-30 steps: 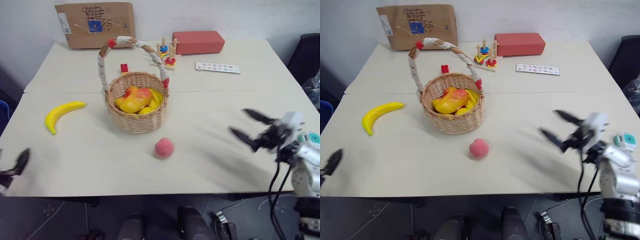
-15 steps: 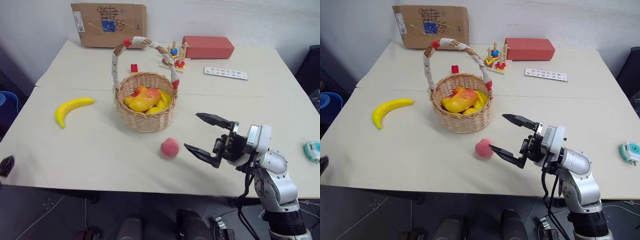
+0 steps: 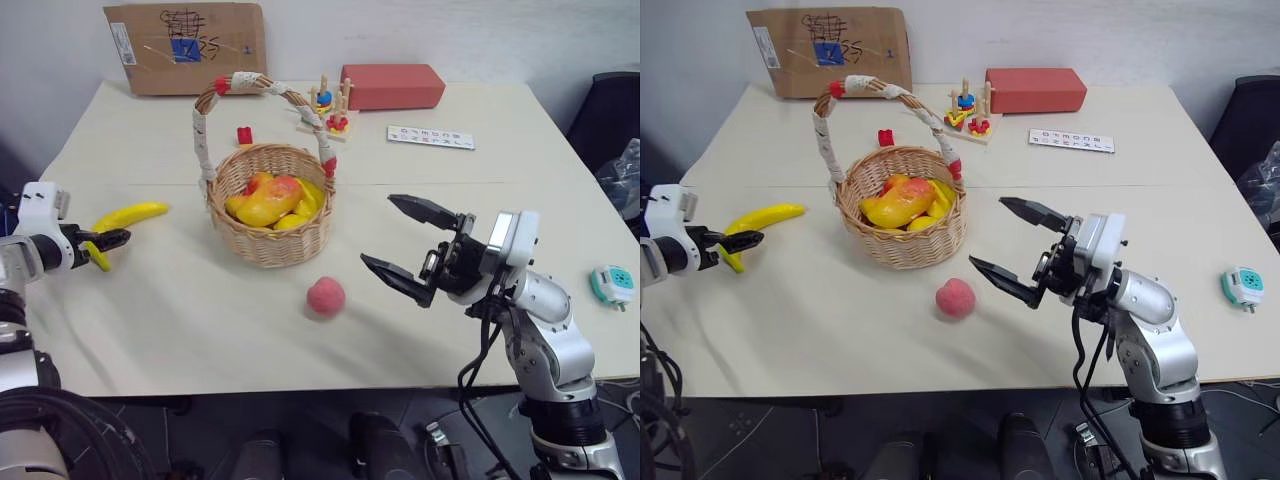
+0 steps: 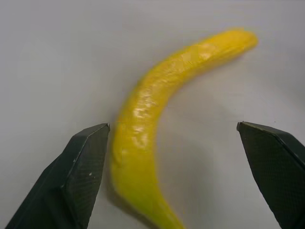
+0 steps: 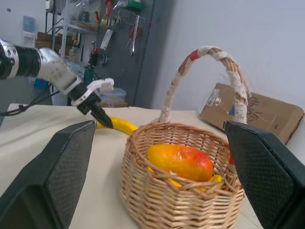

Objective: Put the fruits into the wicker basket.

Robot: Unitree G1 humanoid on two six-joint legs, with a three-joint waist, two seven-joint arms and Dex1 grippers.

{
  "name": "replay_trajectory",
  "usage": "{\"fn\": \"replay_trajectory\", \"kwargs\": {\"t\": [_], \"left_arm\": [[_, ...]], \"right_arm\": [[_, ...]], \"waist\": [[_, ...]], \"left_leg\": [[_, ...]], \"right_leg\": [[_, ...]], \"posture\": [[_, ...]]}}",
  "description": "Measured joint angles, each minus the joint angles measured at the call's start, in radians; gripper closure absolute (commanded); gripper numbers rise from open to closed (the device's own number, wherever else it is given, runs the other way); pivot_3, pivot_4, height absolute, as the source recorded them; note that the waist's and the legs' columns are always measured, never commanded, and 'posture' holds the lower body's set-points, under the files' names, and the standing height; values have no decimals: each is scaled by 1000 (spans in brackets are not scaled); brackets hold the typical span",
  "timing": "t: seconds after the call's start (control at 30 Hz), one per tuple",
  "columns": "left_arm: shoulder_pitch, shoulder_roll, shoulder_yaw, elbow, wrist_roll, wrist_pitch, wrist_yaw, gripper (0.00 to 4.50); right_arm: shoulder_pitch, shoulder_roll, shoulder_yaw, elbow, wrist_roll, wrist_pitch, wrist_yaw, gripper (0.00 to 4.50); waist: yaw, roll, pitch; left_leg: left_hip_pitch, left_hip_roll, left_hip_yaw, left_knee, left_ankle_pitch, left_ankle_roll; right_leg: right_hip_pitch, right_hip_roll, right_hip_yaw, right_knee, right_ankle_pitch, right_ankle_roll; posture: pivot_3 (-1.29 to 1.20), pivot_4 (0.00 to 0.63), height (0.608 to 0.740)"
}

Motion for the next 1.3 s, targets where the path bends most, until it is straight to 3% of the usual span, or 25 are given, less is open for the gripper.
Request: {"fn": "replay_trajectory", "kwargs": {"t": [0.33,0.5,0.57,0.7,0.8,0.9,1.03,1.17,1.3], "left_arm": [[-69,-9,16,146,58,-105,-106,3492],[-114,15,123,94,-23,-298,-274,3576],[-108,58,136,8,-58,-305,-431,3576],[28,169,85,-314,-123,-145,-756,3576],[183,197,66,-592,-190,38,-831,3576],[244,141,75,-856,-271,231,-741,3576],[197,-148,102,-1122,-324,516,-363,3576],[85,-370,131,-1230,-318,755,-35,3576],[13,-458,181,-1275,-289,822,151,3576]], "right_arm": [[-52,-29,-59,-4,65,76,-23,0],[-2,-49,-81,-12,83,88,-18,0],[32,-65,-90,-31,86,94,-19,0],[70,-92,-133,-44,88,101,-20,0],[83,-100,-158,-45,89,103,-19,0],[96,-102,-159,-47,89,103,-19,0],[115,-101,-157,-57,88,103,-24,0],[133,-100,-154,-81,88,103,-38,0],[147,-98,-154,-84,87,103,-44,0]], "waist": [[11,-2,1],[13,-4,2],[10,-4,2],[3,2,6],[8,5,8],[24,5,8],[51,6,9],[50,4,10],[33,4,10]], "left_leg": [[-1,1,0,6,0,1],[-3,1,0,11,-1,1],[-3,1,1,12,-2,2],[0,2,6,12,-6,4],[-1,4,5,15,-6,5],[1,8,-1,16,-6,5],[0,3,-3,18,-6,7],[-1,0,-3,18,-7,7],[0,0,-3,16,-7,6]], "right_leg": [[1,-2,-6,1,1,0],[1,-3,-7,2,3,-1],[1,-2,-7,1,3,-1],[2,-3,-4,2,3,-1],[2,-2,-4,2,3,-1],[6,-3,-5,2,3,-1],[7,-4,-3,1,5,2],[5,-4,-2,1,6,3],[4,-3,-2,0,6,3]], "posture": [[0,150,740],[0,150,740],[0,150,740],[0,150,740],[0,150,740],[0,150,740],[0,150,740],[0,150,740],[0,150,740]]}}
